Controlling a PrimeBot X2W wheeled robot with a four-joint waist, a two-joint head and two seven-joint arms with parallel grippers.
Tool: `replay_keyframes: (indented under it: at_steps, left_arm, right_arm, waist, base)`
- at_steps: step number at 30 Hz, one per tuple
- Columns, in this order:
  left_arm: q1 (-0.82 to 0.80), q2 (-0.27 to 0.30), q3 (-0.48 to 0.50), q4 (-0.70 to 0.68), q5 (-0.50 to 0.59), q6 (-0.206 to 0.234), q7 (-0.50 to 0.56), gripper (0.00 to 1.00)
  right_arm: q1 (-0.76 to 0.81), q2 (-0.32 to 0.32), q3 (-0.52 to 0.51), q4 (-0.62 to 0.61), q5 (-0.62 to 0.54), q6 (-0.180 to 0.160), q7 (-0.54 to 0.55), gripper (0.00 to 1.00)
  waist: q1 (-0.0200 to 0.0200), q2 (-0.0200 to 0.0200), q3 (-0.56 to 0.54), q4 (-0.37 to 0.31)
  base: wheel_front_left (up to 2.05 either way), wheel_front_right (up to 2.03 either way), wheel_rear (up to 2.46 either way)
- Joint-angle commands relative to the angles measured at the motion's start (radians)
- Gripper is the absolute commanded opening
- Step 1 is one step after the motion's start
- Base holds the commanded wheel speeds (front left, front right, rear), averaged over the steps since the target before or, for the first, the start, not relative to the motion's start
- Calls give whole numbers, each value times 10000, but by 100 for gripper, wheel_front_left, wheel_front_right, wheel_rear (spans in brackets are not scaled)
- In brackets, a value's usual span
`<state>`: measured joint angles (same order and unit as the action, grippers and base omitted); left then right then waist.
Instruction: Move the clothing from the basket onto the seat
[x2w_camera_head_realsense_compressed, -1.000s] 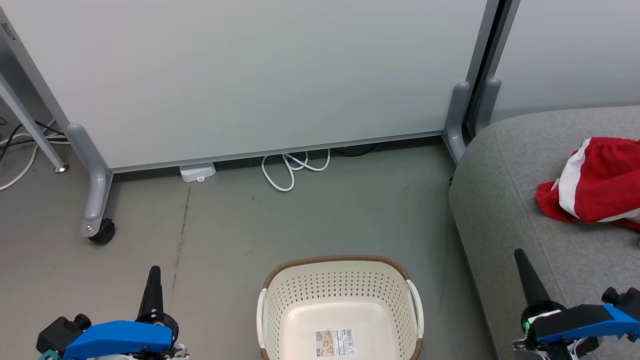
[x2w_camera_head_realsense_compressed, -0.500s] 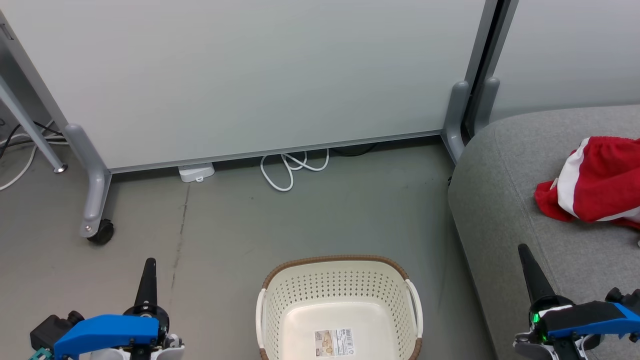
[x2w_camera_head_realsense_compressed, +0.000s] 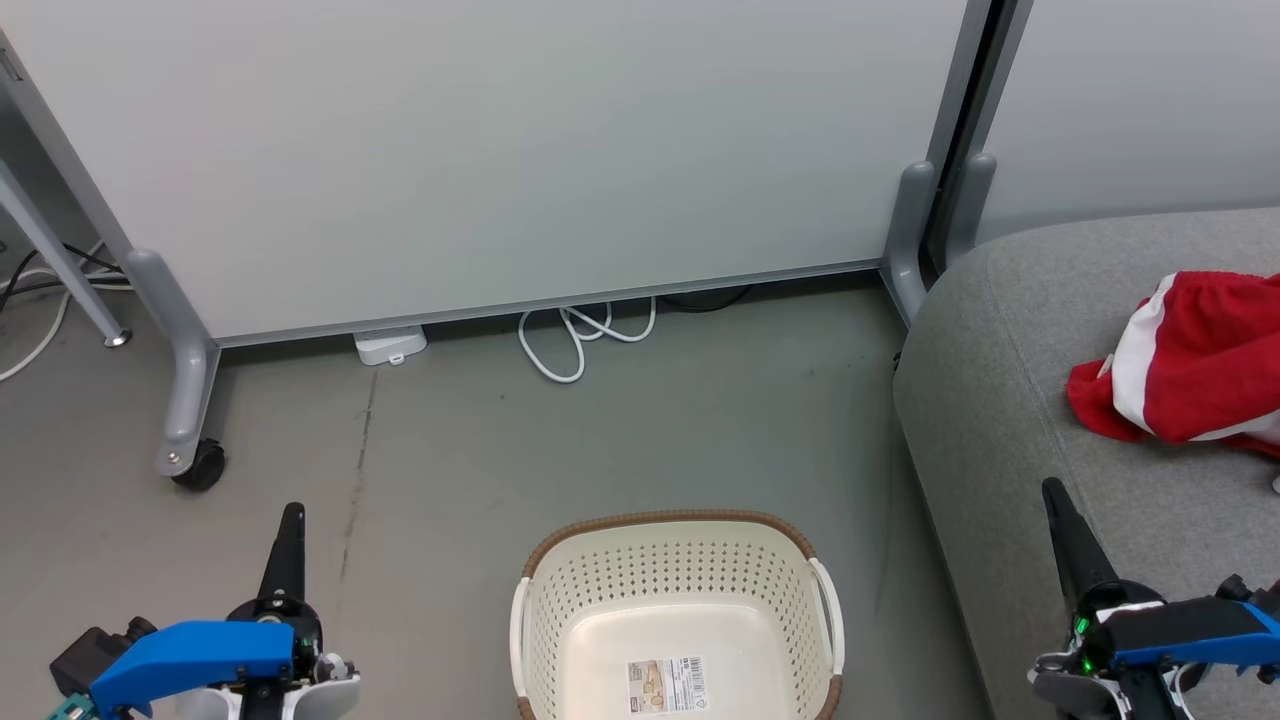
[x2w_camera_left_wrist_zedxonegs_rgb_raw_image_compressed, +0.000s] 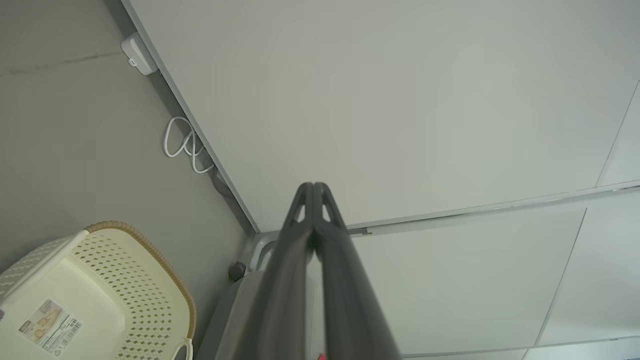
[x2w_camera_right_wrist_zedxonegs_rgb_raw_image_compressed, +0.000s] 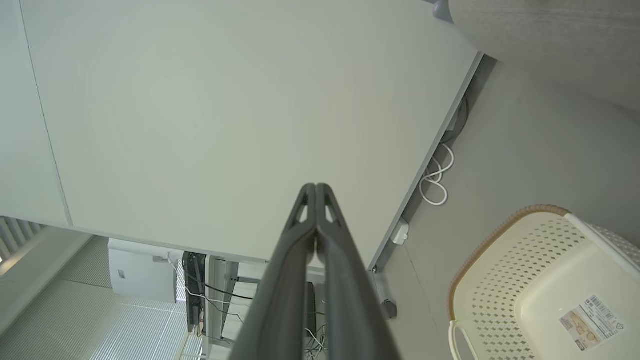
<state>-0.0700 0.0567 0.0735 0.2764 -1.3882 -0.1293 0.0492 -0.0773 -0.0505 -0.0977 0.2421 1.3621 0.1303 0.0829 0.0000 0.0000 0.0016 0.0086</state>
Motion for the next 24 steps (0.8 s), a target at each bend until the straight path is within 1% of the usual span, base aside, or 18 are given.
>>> replay_keyframes:
  at_steps: [1,24]
  left_arm:
    - [-230,-2,57,-108,-162,-18,55,0]
    - [-404,-51,342,-281,-1689,-23,511,0]
  right_arm:
    - [-188,-1,-28,-27,210,6,32,0]
    - [-304,4,-143,18,1888,7,246,0]
  waist:
    - [0,0,0,-2]
    - [0,0,11,-60]
  base:
    - [0,0,0]
    - [0,0,0]
